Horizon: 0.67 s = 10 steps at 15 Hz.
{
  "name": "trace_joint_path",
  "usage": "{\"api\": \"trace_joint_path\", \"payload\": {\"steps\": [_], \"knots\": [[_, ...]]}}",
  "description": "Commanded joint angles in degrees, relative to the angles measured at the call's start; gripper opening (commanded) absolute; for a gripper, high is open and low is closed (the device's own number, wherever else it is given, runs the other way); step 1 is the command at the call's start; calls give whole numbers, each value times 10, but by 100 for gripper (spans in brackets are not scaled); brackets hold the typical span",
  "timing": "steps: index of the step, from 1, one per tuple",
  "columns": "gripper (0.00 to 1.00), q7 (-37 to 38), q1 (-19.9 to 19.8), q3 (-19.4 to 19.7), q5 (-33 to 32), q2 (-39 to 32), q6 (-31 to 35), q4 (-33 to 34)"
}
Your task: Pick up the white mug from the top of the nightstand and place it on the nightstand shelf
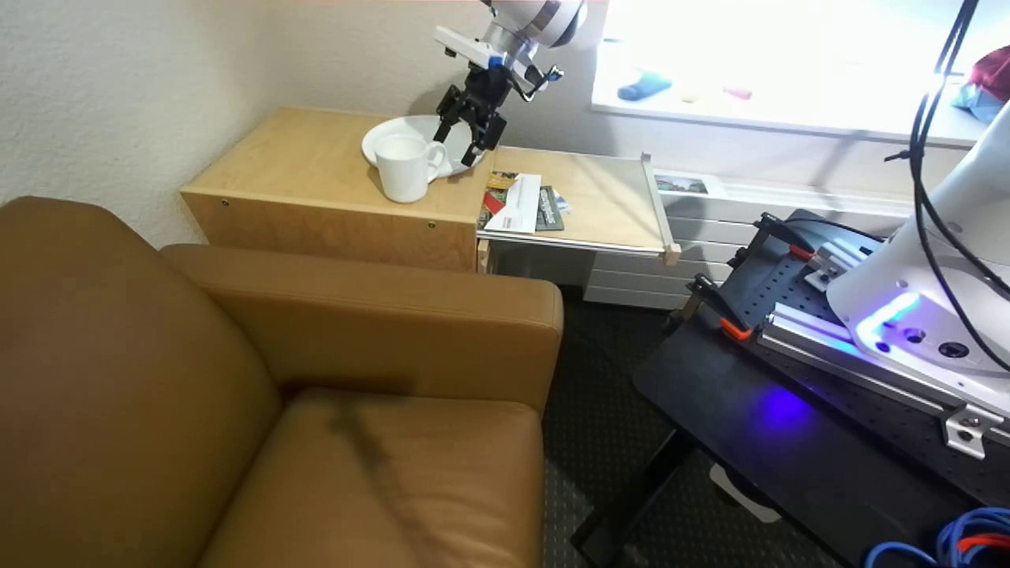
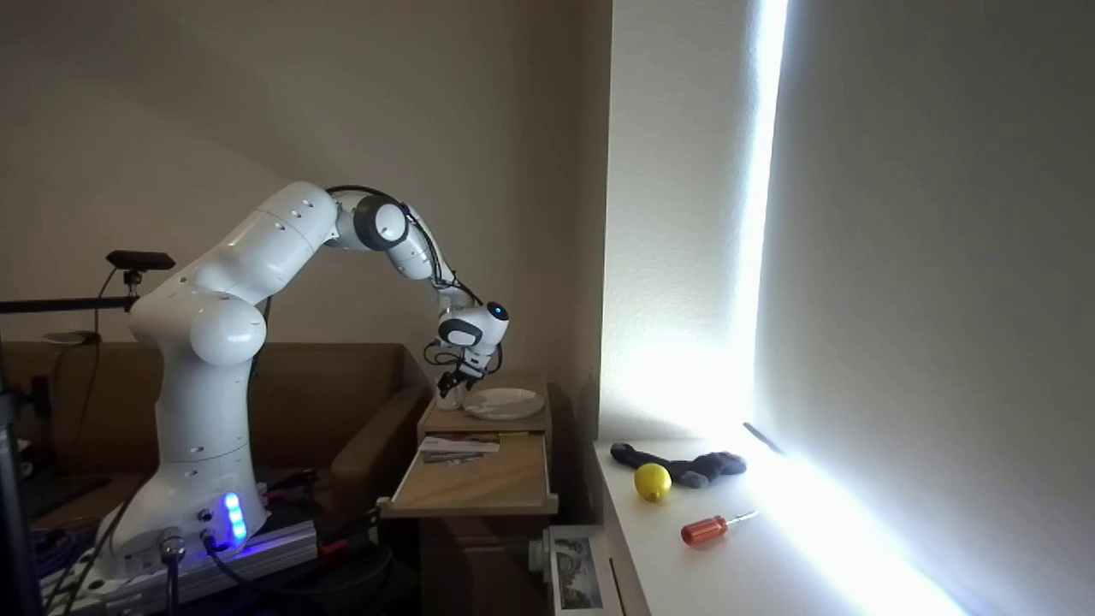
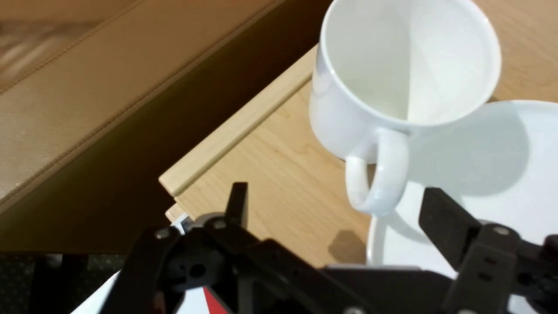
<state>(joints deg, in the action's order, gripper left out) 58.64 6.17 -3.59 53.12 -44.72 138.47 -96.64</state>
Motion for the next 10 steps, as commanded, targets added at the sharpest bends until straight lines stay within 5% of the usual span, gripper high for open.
{"api": "trace_joint_path", "payload": {"steps": [1,10], "knots": [[100,1,2,1,-1,-5,-1,2],[100,1,5,-2,6,-8,2,6]]}}
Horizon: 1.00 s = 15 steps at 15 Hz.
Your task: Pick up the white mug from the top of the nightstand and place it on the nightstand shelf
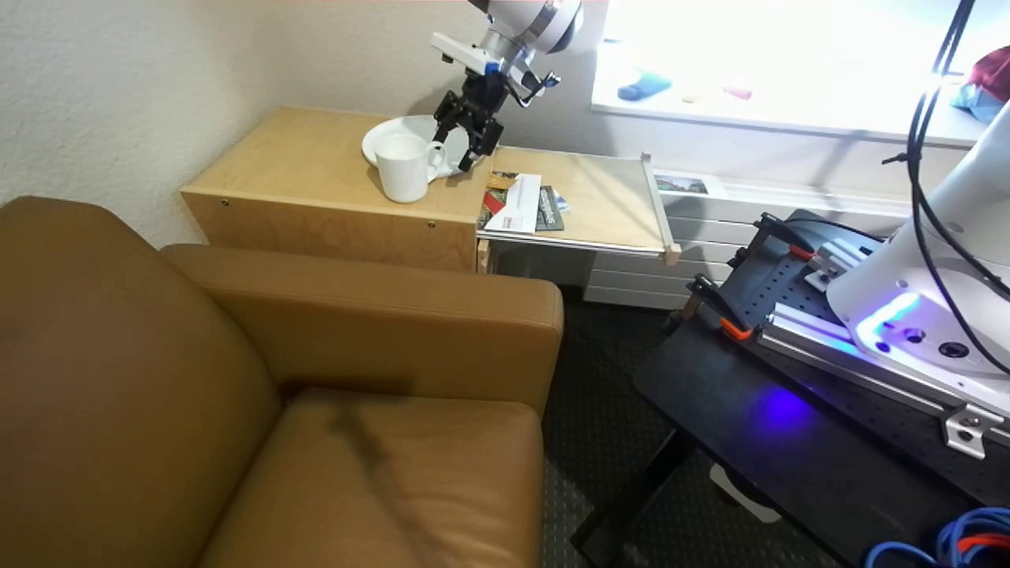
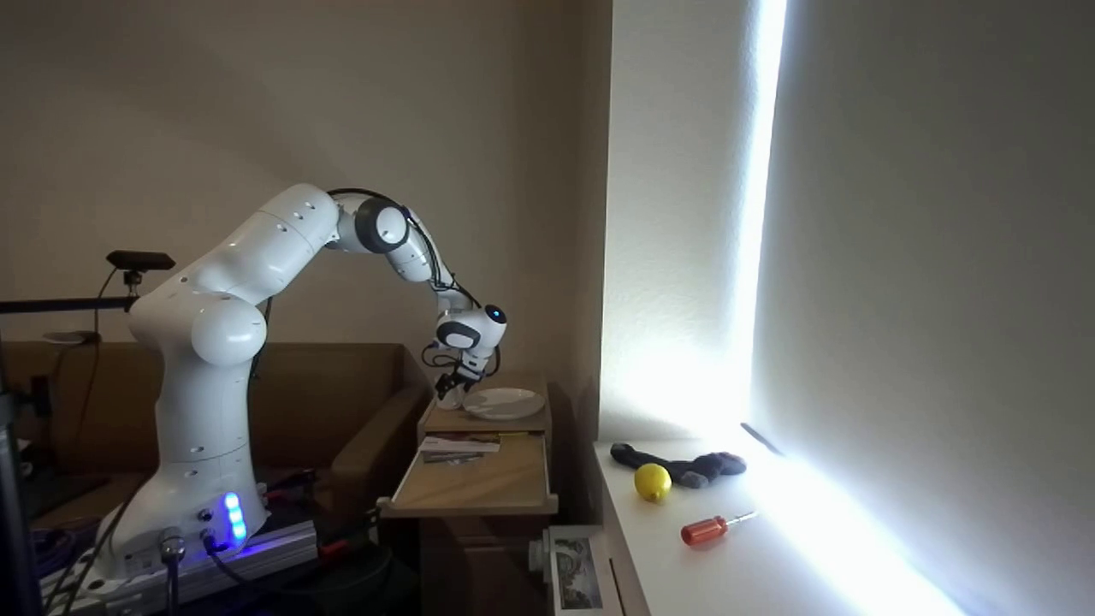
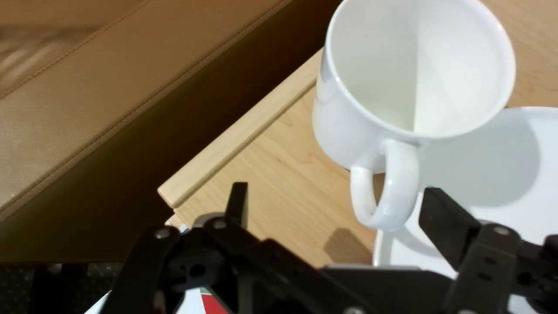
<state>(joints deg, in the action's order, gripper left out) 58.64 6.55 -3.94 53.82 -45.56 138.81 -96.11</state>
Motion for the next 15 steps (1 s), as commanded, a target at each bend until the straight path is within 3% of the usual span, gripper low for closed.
{"api": "trace_joint_path", "payload": {"steps": [1,3,5,15], "knots": [[100,1,1,1,-1,0,-2,1],[100,1,1,1,-1,0,-2,1],[73,-1,1,0,1,0,3,0],[2,-12,-9,-4,12,6,8,-3]]}}
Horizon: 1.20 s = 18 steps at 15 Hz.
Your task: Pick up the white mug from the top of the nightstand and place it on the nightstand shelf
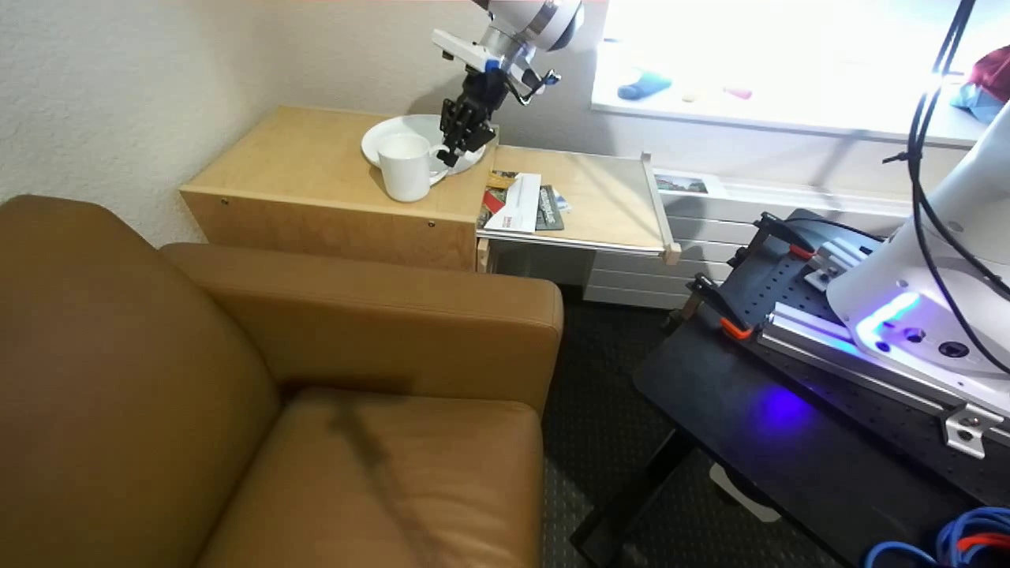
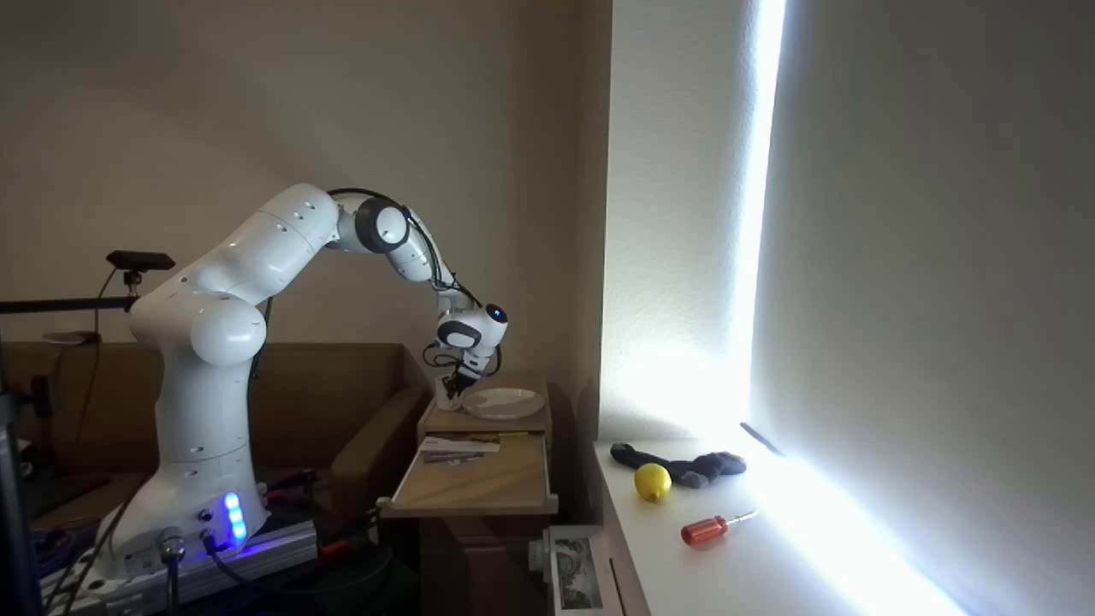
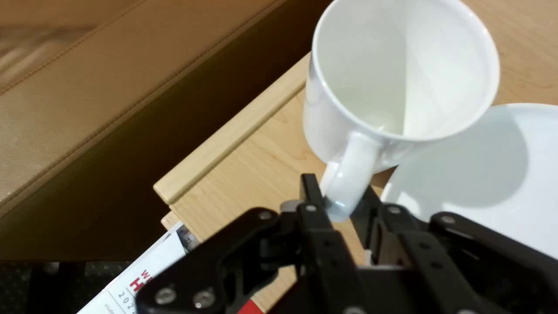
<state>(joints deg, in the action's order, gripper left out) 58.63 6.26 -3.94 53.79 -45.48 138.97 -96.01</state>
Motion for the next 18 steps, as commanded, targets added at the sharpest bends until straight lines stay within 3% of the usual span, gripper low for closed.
{"api": "trace_joint_path", "payload": {"steps": [1,7,18], "knots": [[2,-12,-8,-4,14,5,8,-5],[4,-8,-18,-5,28,10,-2,-4],[4,1,-63,37,-20,93,-253,-47]]}}
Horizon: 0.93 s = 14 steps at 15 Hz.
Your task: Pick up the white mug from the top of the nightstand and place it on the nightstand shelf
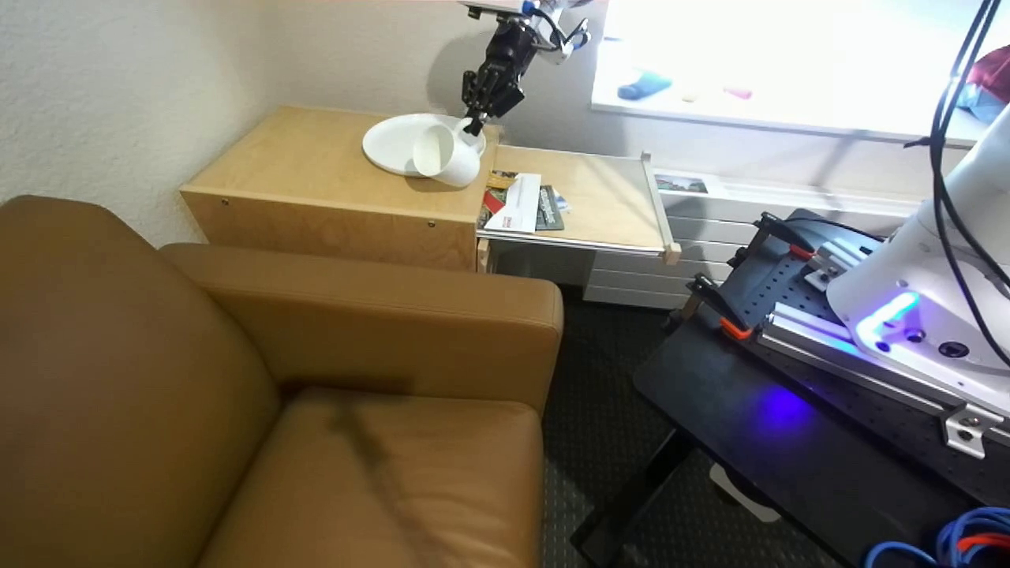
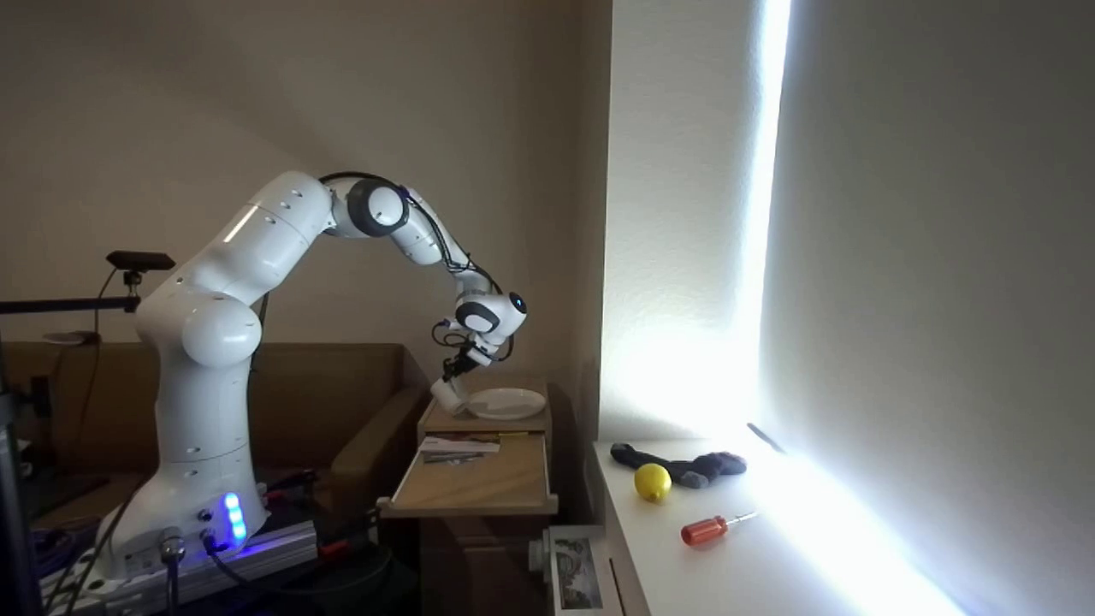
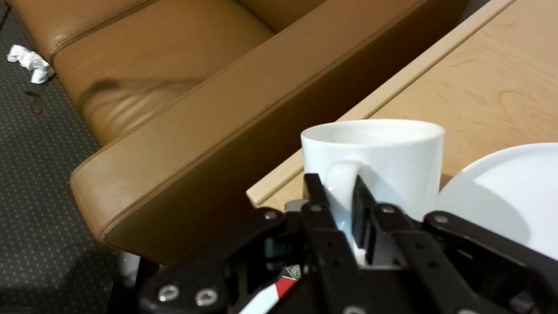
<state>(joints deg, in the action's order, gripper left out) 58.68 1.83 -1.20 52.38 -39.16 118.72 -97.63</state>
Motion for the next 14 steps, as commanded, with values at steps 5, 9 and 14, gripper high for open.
{"api": "trace_joint_path", "payload": {"steps": [5,9,14], "knots": [[4,-18,-62,24,15,25,-166,-46],[4,-130,-129,47,61,29,-260,-75],[4,-286,-193,97,118,-18,-302,-103]]}}
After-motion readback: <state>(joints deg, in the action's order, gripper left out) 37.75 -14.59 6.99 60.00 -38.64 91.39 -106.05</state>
